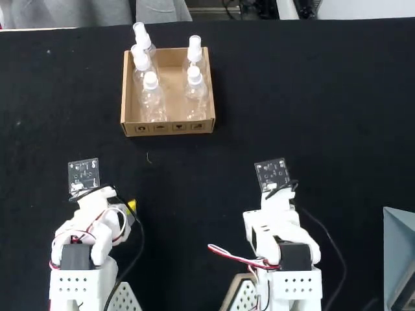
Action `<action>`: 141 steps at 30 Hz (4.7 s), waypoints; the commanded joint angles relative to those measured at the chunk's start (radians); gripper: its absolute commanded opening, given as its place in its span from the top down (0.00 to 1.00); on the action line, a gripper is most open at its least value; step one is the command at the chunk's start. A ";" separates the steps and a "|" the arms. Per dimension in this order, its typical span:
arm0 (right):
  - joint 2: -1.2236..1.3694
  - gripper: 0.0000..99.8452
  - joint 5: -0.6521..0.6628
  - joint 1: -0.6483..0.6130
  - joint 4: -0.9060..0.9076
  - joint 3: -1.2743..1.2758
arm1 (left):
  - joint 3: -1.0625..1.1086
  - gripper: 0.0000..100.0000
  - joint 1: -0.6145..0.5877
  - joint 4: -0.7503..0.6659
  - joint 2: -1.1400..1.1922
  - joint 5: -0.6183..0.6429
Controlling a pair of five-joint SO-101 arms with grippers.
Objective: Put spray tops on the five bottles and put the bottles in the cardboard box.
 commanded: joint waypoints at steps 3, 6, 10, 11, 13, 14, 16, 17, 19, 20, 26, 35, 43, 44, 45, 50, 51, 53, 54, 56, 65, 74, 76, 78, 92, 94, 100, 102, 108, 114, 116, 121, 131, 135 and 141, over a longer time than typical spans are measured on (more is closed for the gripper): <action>-0.090 0.93 -0.009 0.029 0.009 -0.004 | 0.024 0.79 0.004 0.058 -0.008 -0.011; -0.096 0.93 -0.006 0.026 0.011 -0.004 | 0.024 0.79 0.002 0.057 -0.009 -0.006; -0.096 0.93 -0.006 0.026 0.011 -0.004 | 0.024 0.79 0.004 0.057 -0.009 -0.003; -0.096 0.93 -0.006 0.026 0.011 -0.004 | 0.024 0.79 0.004 0.057 -0.009 -0.003; -0.096 0.93 -0.006 0.026 0.011 -0.004 | 0.024 0.79 0.005 0.057 -0.009 -0.003; -0.096 0.93 -0.006 0.026 0.011 -0.004 | 0.024 0.79 0.005 0.057 -0.009 -0.003; -0.096 0.93 -0.006 0.026 0.011 -0.004 | 0.024 0.79 0.005 0.057 -0.009 -0.003; -0.096 0.93 -0.006 0.026 0.011 -0.004 | 0.024 0.79 0.005 0.057 -0.009 -0.003; -0.096 0.93 -0.006 0.026 0.011 -0.004 | 0.024 0.79 0.005 0.057 -0.009 -0.003; -0.096 0.93 -0.006 0.026 0.011 -0.004 | 0.024 0.79 0.005 0.057 -0.009 -0.003; -0.096 0.93 -0.006 0.026 0.011 -0.004 | 0.024 0.79 0.005 0.057 -0.009 -0.003; -0.096 0.93 -0.006 0.026 0.011 -0.004 | 0.024 0.79 0.005 0.057 -0.009 -0.003; -0.096 0.93 -0.006 0.026 0.011 -0.004 | 0.024 0.79 0.005 0.057 -0.009 -0.003; -0.096 0.93 -0.006 0.026 0.011 -0.004 | 0.024 0.79 0.005 0.057 -0.009 -0.003; -0.096 0.93 -0.006 0.026 0.011 -0.004 | 0.024 0.79 0.005 0.057 -0.009 -0.003; -0.096 0.93 -0.006 0.026 0.011 -0.004 | 0.024 0.79 0.005 0.057 -0.009 -0.003; -0.096 0.93 -0.006 0.026 0.011 -0.004 | 0.024 0.79 0.005 0.057 -0.009 -0.003; -0.096 0.93 -0.006 0.026 0.011 -0.004 | 0.024 0.79 0.005 0.057 -0.009 -0.003; -0.096 0.93 -0.006 0.026 0.011 -0.004 | 0.024 0.79 0.005 0.057 -0.009 -0.003; -0.096 0.93 -0.006 0.026 0.011 -0.004 | 0.024 0.79 0.005 0.057 -0.009 -0.003; -0.096 0.93 -0.006 0.026 0.011 -0.004 | 0.024 0.79 0.005 0.057 -0.009 -0.003; -0.096 0.93 -0.006 0.026 0.011 -0.004 | 0.024 0.79 0.005 0.057 -0.009 -0.003; -0.096 0.93 -0.006 0.026 0.011 -0.004 | 0.024 0.79 0.005 0.057 -0.009 -0.003; -0.096 0.93 -0.006 0.026 0.011 -0.004 | 0.024 0.79 0.005 0.057 -0.009 -0.003; -0.096 0.93 -0.006 0.026 0.011 -0.004 | 0.024 0.79 0.005 0.057 -0.009 -0.003; -0.096 0.93 -0.006 0.026 0.011 -0.004 | 0.024 0.79 0.005 0.057 -0.009 -0.003; -0.096 0.93 -0.006 0.026 0.011 -0.004 | 0.024 0.79 0.005 0.057 -0.009 -0.003; -0.096 0.93 -0.006 0.026 0.011 -0.004 | 0.024 0.79 0.005 0.057 -0.009 -0.003; -0.096 0.93 -0.006 0.026 0.011 -0.004 | 0.024 0.79 0.005 0.057 -0.009 -0.003; -0.096 0.93 -0.006 0.026 0.011 -0.004 | 0.024 0.79 0.005 0.057 -0.009 -0.003; -0.096 0.93 -0.006 0.026 0.011 -0.004 | 0.024 0.79 0.005 0.057 -0.009 -0.003; -0.096 0.93 -0.006 0.026 0.011 -0.004 | 0.024 0.79 0.005 0.057 -0.009 -0.003; -0.096 0.93 -0.006 0.026 0.011 -0.004 | 0.024 0.79 0.005 0.057 -0.009 -0.003; -0.096 0.93 -0.006 0.026 0.011 -0.004 | 0.024 0.79 0.005 0.057 -0.009 -0.003; -0.096 0.93 -0.006 0.026 0.011 -0.004 | 0.024 0.79 0.005 0.057 -0.009 -0.003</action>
